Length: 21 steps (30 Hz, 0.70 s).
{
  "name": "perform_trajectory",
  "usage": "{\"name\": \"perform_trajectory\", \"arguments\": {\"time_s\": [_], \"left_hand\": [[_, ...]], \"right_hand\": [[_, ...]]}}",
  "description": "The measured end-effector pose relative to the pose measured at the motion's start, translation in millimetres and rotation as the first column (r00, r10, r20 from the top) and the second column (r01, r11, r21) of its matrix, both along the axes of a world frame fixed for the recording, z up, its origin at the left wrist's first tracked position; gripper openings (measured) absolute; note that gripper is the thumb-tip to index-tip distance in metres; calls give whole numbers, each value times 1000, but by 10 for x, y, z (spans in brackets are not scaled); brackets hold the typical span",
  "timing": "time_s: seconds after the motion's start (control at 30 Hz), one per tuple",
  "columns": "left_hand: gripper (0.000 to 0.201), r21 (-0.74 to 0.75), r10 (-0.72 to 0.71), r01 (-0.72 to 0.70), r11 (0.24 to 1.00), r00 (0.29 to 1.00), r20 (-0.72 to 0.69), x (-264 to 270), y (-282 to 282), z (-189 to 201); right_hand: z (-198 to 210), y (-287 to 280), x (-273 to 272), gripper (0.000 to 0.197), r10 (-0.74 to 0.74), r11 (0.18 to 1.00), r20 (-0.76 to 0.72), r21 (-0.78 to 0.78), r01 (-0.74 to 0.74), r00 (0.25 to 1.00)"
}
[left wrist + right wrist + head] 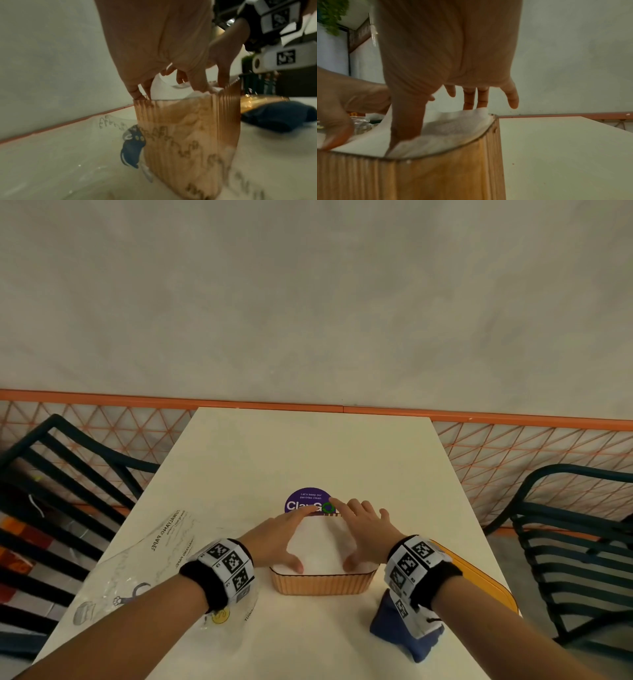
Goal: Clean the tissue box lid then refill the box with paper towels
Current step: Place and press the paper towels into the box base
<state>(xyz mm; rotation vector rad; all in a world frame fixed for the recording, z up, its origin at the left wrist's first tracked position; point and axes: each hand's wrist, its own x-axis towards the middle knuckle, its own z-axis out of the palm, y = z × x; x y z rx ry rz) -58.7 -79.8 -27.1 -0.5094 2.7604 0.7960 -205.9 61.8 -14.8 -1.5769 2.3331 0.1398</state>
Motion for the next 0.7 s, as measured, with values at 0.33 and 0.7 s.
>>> {"name": "perform_trajectory", "arguments": {"time_s": [0.33, 0.7], "left_hand": [[14, -138, 134, -156, 978, 979, -156, -59, 36, 1], [30, -480, -204, 97, 872, 963, -175, 205, 131, -146]], "right_hand": [[-7, 61, 51, 111, 41, 999, -27, -27, -41, 999], [-50, 255, 116, 37, 119, 984, -137, -114, -135, 983]]}}
